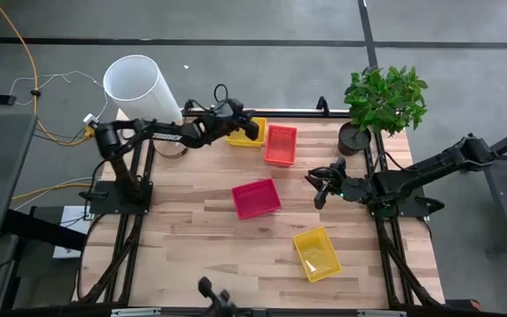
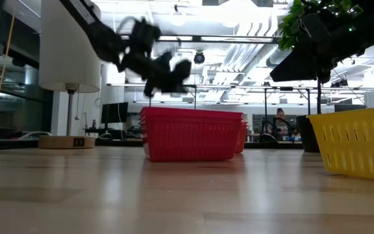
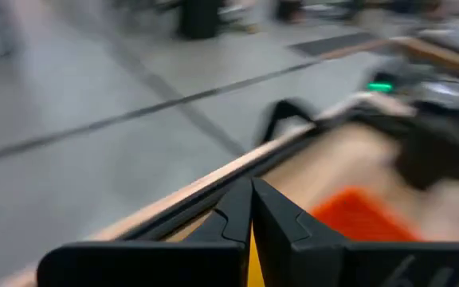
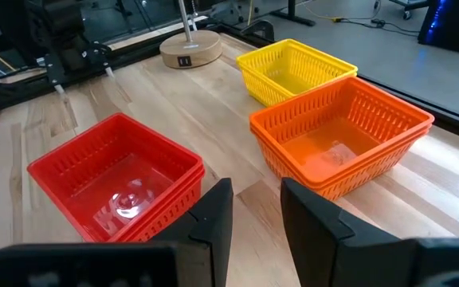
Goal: Stack baskets by color
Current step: Stack the right yellow bin on the top yellow bin
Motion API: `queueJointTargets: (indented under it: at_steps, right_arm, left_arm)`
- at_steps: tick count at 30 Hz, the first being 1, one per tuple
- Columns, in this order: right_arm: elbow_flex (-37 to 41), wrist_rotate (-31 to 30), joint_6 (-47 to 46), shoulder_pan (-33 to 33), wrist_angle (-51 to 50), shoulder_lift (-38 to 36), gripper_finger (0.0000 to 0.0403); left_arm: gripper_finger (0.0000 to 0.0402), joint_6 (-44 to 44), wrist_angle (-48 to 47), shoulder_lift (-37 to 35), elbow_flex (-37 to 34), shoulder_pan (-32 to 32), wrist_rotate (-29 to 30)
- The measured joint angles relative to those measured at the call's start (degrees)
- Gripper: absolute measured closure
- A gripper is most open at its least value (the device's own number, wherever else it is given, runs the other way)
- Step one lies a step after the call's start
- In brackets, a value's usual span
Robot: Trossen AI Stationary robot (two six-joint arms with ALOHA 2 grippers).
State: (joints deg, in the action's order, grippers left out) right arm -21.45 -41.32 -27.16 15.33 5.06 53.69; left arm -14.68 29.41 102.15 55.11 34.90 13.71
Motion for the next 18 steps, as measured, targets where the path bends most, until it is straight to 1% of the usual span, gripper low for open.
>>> queueJointTargets:
  at_steps: [2, 4, 6, 9, 12, 16, 18]
  right_arm:
    - [0.0, 0.0, 0.0, 0.0, 0.0, 0.0, 0.0306]
    - [0.0, 0.0, 0.0, 0.0, 0.0, 0.0, 0.0306]
    - [0.0, 0.0, 0.0, 0.0, 0.0, 0.0, 0.0306]
    - [0.0, 0.0, 0.1, 0.0, 0.0, 0.0, 0.0306]
    - [0.0, 0.2, 0.2, 0.0, 0.0, 0.0, 0.0306]
    - [0.0, 3.4, 1.5, 0.0, 0.6, 0.0, 0.0306]
    - [0.0, 6.2, 3.0, 0.0, 2.2, 0.0, 0.0306]
  left_arm:
    - [0.0401, 4.1, -1.6, -4.1, 0.0, -1.3, -5.8]
    - [0.0401, 7.7, -4.7, -8.7, 0.0, -3.6, -10.3]
    - [0.0401, 11.3, -7.3, -13.9, -0.9, -7.0, -11.6]
    - [0.0401, 14.3, -7.3, -23.0, -5.3, -13.3, -9.0]
    - [0.0401, 15.5, -5.4, -33.3, -12.3, -19.7, -5.7]
    - [0.0401, 13.8, -4.9, -47.4, -22.0, -28.1, -2.6]
    - [0.0401, 13.2, -5.2, -53.3, -26.5, -32.5, -1.8]
